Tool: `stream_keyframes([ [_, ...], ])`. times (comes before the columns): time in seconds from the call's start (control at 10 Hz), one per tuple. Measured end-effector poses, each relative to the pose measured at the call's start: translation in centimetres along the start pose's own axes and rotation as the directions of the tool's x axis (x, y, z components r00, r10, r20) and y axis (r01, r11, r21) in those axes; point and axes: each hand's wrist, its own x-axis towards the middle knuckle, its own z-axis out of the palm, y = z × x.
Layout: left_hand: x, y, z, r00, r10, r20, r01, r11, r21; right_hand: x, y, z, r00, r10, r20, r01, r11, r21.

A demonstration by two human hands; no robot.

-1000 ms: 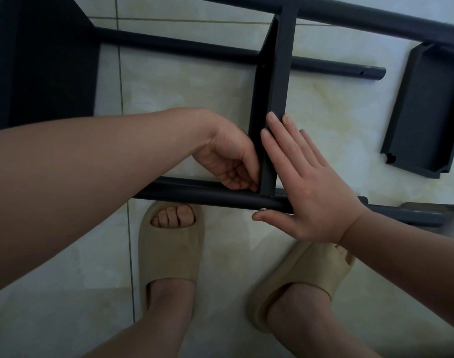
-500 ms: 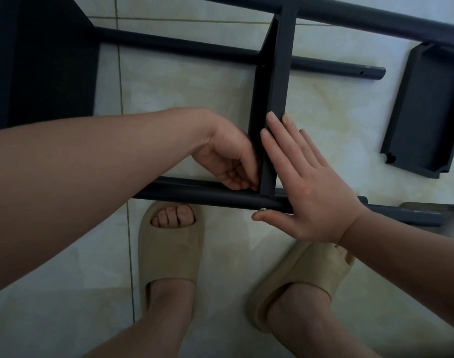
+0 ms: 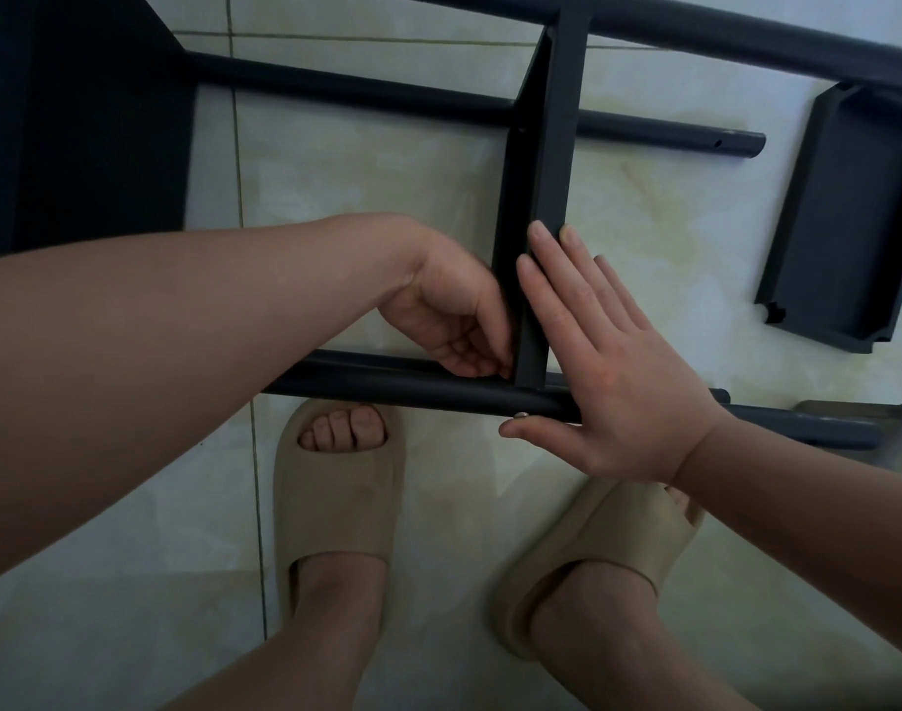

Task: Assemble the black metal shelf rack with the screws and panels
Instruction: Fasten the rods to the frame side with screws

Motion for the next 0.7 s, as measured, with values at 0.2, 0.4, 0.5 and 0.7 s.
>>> stream_keyframes([
  [0.2,0.20,0.02,0.11,0.999,-0.020,-0.036,0.021,0.999,0.047,0.02,-0.04,0.02,1.000,0.001,0.000,-0.001,1.000,0.001],
  [0.4,0.02,-0.06,0.12,1.000,-0.002,0.002,0.002,1.000,0.001,-0.01,0.00,-0.04,1.000,0.002,0.003,-0.002,1.000,-0.002],
  [0.5,0.11,-0.14,0.13,0.999,-0.032,-0.014,0.033,0.997,0.073,0.00,-0.05,0.00,1.000,0.000,0.000,0.000,1.000,0.000],
  [0.7,0.30,-0.13,0.15,1.000,0.008,0.009,-0.008,1.000,-0.007,-0.01,-0.04,0.02,1.000,0.000,-0.007,0.000,1.000,-0.004],
])
